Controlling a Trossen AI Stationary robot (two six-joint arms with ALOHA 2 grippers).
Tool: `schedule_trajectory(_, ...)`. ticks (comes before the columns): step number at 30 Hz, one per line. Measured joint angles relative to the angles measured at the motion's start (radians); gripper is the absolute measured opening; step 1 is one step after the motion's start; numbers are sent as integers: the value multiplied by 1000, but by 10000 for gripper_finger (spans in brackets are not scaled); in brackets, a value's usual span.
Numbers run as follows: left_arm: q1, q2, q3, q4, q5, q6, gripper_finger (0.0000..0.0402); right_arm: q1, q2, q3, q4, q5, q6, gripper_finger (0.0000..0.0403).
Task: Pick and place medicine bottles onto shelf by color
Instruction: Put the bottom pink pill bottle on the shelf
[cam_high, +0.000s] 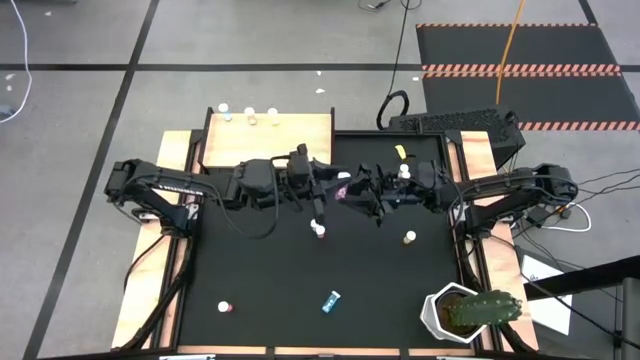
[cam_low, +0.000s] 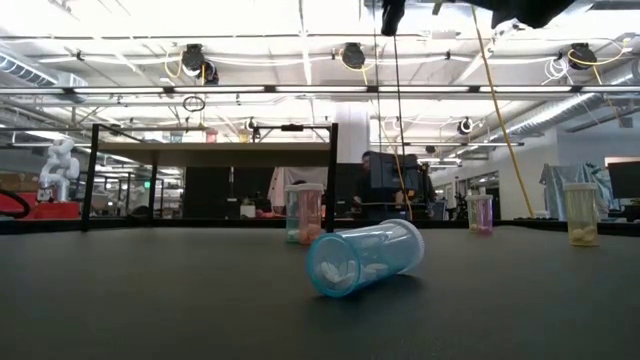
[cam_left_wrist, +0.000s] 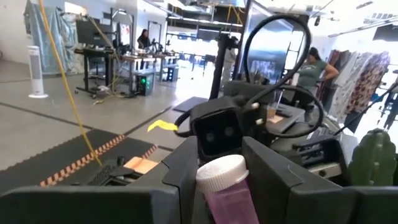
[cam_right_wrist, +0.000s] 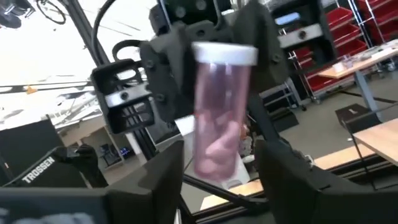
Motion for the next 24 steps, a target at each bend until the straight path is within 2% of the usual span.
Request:
schedule_trajectory(8,1,1,0,-5,0,-3,118,-11,0,0,-20,-29,2,104)
schedule_trajectory(13,1,1,-1,-13,1,-12,126,-12,-1,0,-35,-25,-24,84)
schedule_trajectory(15,2,1,-1,-34,1,-37,143,-16,-2,0,-68,-18,-39,88)
schedule_trajectory(19,19,-5,-1,-118,16,-100,203,-30,-25,-2,-239,21,-99,96)
schedule_trajectory(21,34,-17,-1,-173,76,-115,235,-33,-44,-2,-326,60,-153,96)
schedule_trajectory(24,68,-26,0,-238,229,-151,275,-32,-72,-2,-427,130,-292,97)
